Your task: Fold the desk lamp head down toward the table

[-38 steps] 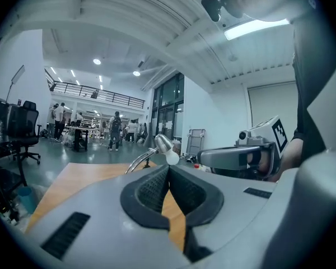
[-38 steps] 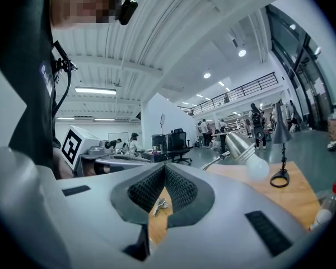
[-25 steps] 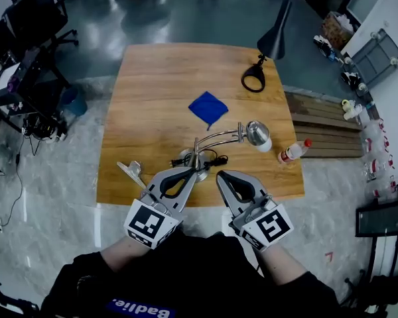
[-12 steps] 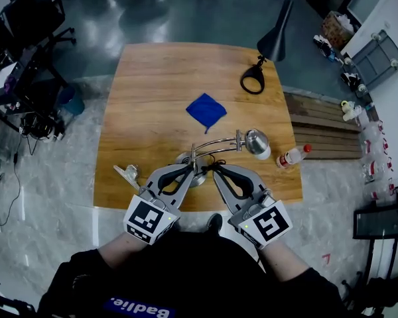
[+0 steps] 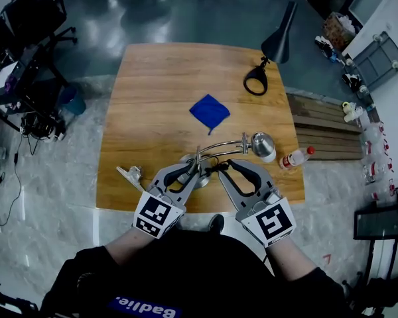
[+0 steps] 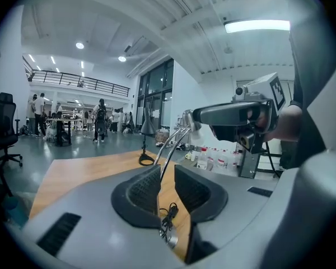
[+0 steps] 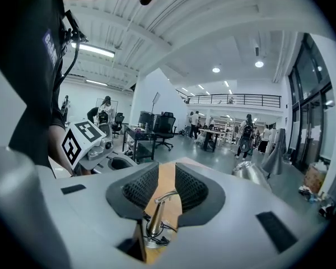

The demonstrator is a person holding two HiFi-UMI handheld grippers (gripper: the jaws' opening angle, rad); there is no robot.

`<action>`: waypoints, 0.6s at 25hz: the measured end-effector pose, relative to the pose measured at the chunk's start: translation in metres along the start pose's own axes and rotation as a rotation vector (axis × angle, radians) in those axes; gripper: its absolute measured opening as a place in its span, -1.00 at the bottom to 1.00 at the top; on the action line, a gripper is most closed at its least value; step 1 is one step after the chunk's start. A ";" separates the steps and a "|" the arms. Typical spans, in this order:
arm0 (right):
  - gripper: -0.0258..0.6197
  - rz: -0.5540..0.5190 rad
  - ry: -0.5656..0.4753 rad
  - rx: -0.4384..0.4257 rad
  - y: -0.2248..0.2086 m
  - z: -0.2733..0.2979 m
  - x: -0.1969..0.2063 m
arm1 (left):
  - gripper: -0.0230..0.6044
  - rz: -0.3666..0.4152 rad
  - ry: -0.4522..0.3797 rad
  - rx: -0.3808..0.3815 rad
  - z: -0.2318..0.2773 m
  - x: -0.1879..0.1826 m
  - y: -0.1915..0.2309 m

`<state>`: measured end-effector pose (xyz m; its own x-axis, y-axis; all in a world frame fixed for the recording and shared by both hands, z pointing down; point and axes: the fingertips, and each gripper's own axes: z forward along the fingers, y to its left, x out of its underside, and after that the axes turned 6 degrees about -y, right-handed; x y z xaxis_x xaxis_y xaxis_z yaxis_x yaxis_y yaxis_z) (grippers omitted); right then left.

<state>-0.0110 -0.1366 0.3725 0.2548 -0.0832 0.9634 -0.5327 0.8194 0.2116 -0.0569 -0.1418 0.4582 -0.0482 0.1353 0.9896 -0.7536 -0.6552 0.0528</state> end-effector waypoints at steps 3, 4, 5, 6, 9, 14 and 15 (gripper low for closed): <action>-0.65 -0.062 0.041 0.007 -0.001 0.002 0.001 | -0.64 -0.001 0.023 -0.003 0.004 0.016 0.007; -0.63 -0.083 0.058 0.010 -0.001 0.003 0.001 | -0.61 -0.002 0.031 -0.001 0.006 0.021 0.008; -0.62 -0.100 0.075 0.015 -0.001 0.004 0.002 | -0.58 -0.005 0.044 0.002 0.008 0.027 0.010; -0.61 -0.114 0.093 0.021 -0.002 0.005 0.003 | -0.56 -0.010 0.059 0.005 0.009 0.033 0.011; -0.56 -0.153 0.153 0.047 -0.002 0.009 0.005 | -0.49 -0.017 0.092 0.014 0.014 0.045 0.014; -0.50 -0.297 0.262 0.081 -0.002 0.016 0.006 | -0.38 -0.005 0.117 0.032 0.027 0.060 0.019; -0.49 -0.326 0.290 0.089 -0.002 0.017 0.007 | -0.36 -0.004 0.123 0.036 0.030 0.063 0.020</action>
<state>-0.0217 -0.1483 0.3816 0.6300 -0.1563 0.7607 -0.4511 0.7237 0.5223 -0.0552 -0.1681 0.5258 -0.1269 0.2271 0.9656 -0.7302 -0.6802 0.0640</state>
